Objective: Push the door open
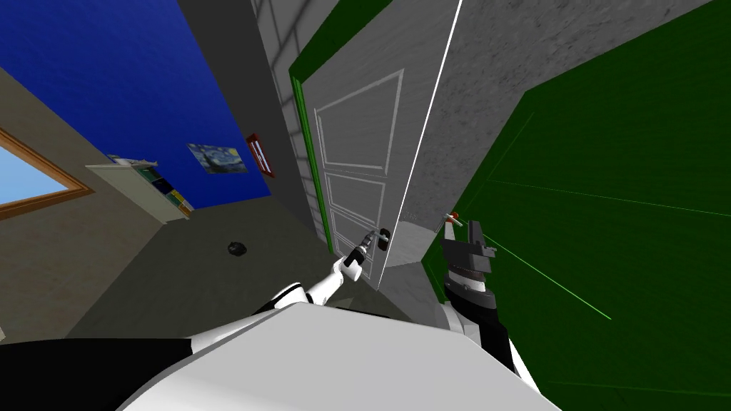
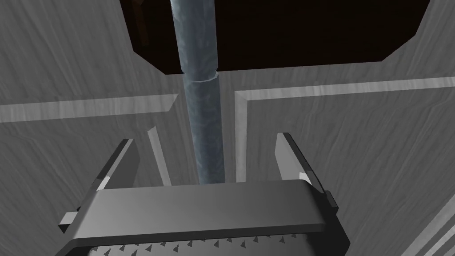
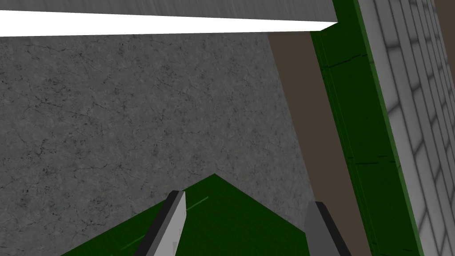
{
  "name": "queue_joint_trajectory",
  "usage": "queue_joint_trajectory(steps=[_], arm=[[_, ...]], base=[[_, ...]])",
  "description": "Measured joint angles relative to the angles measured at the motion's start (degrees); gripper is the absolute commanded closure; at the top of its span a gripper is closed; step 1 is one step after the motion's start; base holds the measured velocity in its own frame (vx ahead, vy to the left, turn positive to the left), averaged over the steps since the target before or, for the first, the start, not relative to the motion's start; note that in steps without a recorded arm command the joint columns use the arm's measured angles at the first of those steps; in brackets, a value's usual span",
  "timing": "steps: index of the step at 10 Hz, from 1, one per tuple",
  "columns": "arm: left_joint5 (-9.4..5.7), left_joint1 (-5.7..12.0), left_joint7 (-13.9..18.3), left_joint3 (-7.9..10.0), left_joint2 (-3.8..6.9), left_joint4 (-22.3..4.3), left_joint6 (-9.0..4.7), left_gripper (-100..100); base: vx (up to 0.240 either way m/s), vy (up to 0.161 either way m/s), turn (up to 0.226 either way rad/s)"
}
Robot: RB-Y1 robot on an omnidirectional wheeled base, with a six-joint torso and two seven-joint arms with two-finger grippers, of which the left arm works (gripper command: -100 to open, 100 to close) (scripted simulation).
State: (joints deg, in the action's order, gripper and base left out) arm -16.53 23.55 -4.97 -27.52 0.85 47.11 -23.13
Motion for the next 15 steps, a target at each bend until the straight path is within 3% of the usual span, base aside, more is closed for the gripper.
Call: queue_joint_trajectory(steps=[1,2,3,9,10,12,13,15], arm=[[-0.01,0.11,0.1,0.11,-0.54,-0.2,-0.09,-100],[0.00,0.52,0.0,0.34,-1.76,-1.1,-0.40,-100],[0.00,0.59,0.0,0.37,-1.91,-1.2,-0.49,100],[-0.04,0.73,0.1,0.44,-1.77,-1.0,-0.45,100],[-0.07,-0.03,-0.2,0.74,-1.26,0.2,0.52,100],[-0.17,-0.32,-0.5,1.55,-0.58,-0.2,0.71,100],[-0.19,-0.53,-0.6,1.93,-0.21,0.1,0.57,100],[-0.35,0.69,-0.6,2.85,0.03,-2.2,-0.68,100]], base=[[0.192,-0.049,-0.020],[0.082,-0.022,-0.002],[-0.012,0.002,0.009],[0.003,-0.013,0.003],[0.112,-0.145,0.060],[0.123,-0.161,0.051],[0.140,-0.163,0.038],[0.156,-0.167,0.056]])
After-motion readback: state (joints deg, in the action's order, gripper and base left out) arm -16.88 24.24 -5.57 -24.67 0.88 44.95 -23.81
